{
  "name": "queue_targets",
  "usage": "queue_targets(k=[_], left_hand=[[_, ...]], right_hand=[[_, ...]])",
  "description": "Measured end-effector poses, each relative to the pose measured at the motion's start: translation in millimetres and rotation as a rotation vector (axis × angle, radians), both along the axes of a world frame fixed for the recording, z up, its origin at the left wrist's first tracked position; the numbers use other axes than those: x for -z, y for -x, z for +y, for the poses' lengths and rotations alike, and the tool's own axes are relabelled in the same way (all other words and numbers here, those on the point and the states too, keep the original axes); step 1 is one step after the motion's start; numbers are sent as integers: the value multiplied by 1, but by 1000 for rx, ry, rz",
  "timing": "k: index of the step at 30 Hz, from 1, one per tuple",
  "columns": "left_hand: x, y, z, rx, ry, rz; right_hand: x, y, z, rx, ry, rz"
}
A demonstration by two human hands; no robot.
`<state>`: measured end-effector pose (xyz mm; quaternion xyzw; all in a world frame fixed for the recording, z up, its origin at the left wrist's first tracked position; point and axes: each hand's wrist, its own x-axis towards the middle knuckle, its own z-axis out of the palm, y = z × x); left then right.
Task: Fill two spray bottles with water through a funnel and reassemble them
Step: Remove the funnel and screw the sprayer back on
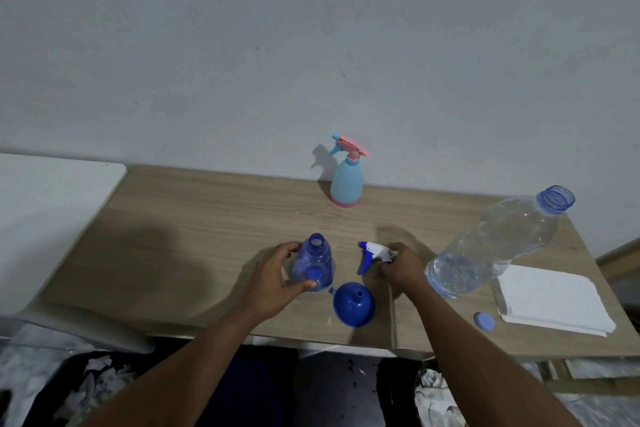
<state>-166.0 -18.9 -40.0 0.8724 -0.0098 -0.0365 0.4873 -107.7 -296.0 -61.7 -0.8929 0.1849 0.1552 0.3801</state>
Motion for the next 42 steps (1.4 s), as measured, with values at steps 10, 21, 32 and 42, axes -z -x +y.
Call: queue_targets(k=[10, 21, 32, 42], left_hand=[[11, -6, -9, 47, 174, 45], [8, -2, -12, 39, 210, 22], [-33, 4, -15, 55, 159, -48], [-60, 18, -24, 104, 166, -89]], right_hand=[[-52, 0, 2, 148, -232, -346], [-168, -10, 47, 76, -490, -854], [-216, -17, 65, 16, -542, -1043], [-248, -6, 61, 3, -571, -1116]])
